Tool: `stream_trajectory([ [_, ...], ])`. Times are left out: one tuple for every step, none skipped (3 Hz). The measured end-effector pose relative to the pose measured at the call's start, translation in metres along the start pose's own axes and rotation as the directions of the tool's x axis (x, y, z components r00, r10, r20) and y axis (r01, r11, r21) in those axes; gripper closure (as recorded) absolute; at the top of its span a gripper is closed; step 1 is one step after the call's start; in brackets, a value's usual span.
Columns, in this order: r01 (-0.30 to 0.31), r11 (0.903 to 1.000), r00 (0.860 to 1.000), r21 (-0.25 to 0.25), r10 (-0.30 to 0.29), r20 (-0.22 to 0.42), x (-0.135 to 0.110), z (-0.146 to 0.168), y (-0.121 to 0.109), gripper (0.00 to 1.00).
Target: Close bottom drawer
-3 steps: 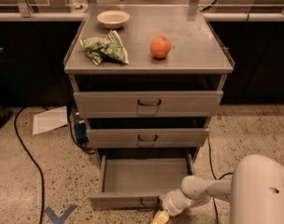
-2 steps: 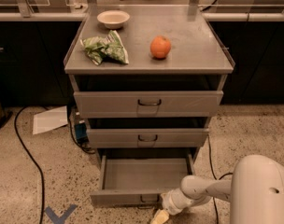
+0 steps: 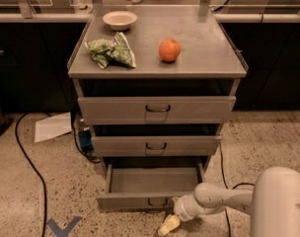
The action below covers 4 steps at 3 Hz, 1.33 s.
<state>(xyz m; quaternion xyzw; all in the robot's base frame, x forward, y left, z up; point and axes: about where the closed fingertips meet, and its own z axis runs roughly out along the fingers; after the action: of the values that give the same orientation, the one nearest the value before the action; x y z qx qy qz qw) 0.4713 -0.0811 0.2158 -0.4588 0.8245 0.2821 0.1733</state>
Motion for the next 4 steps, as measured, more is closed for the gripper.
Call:
stream_trajectory([
  [-0.021,0.9996,1.0,-0.018,0.021,-0.009,0.003,0.007,-0.014,0.0],
  [-0.061,0.9978,0.998,0.025,0.06,0.015,0.003,-0.003,-0.042,0.0],
  [-0.075,0.9938,0.997,0.082,0.073,0.031,0.001,-0.017,-0.063,0.0],
  [-0.075,0.9938,0.997,0.082,0.073,0.031,0.001,-0.017,-0.063,0.0],
])
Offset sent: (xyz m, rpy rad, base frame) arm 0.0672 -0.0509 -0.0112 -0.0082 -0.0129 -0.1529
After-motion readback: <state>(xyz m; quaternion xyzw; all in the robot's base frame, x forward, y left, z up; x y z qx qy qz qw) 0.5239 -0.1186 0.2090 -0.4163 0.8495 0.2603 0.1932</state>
